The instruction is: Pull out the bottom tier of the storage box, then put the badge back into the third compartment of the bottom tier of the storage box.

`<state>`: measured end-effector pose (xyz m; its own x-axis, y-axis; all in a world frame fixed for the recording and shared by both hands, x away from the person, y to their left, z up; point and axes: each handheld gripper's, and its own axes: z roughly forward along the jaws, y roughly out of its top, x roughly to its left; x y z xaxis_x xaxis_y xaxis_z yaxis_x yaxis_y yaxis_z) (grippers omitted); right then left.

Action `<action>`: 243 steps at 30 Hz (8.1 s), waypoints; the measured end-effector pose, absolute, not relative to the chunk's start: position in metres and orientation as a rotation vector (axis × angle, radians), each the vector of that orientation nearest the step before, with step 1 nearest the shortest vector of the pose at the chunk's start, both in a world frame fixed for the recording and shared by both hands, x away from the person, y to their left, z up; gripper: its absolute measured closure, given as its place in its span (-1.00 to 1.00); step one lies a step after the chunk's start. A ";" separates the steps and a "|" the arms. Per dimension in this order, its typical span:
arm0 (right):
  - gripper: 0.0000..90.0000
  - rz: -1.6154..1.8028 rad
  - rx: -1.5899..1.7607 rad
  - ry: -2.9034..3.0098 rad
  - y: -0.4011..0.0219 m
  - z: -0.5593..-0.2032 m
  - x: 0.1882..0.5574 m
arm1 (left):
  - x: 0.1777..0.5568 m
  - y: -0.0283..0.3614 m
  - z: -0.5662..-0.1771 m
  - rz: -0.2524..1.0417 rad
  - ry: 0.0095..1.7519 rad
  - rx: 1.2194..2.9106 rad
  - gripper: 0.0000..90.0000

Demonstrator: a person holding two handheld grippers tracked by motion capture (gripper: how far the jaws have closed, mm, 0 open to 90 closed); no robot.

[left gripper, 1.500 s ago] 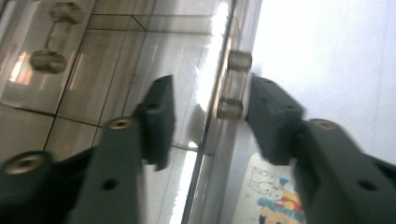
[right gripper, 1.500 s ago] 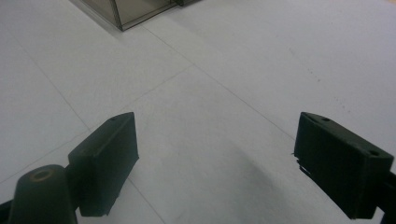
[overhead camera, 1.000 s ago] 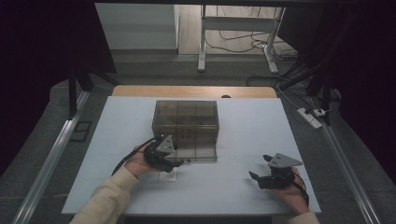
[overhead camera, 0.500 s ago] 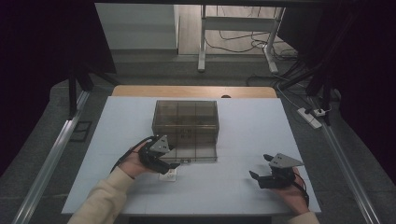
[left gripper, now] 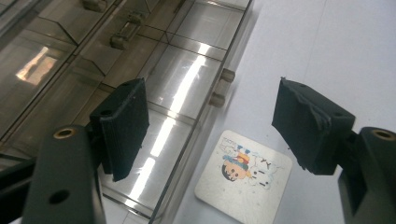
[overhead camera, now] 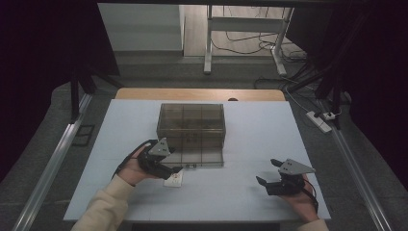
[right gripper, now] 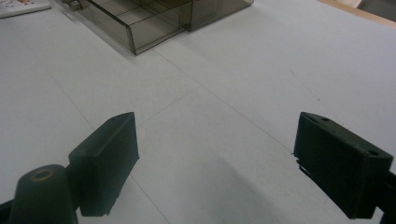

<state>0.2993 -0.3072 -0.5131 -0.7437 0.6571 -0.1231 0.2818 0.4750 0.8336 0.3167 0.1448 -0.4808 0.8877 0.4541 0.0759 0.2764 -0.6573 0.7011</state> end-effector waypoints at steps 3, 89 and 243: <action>-0.70 1.181 0.781 2.298 -0.307 -0.513 0.299 | 0.317 0.145 -0.482 0.313 0.517 2.328 -0.41; -0.69 1.159 0.778 2.329 -0.307 -0.517 0.300 | 0.313 0.111 -0.522 0.104 0.294 2.679 -0.73; -0.69 1.136 0.779 2.340 -0.304 -0.519 0.302 | 0.347 0.097 -0.457 0.312 0.550 2.165 -0.27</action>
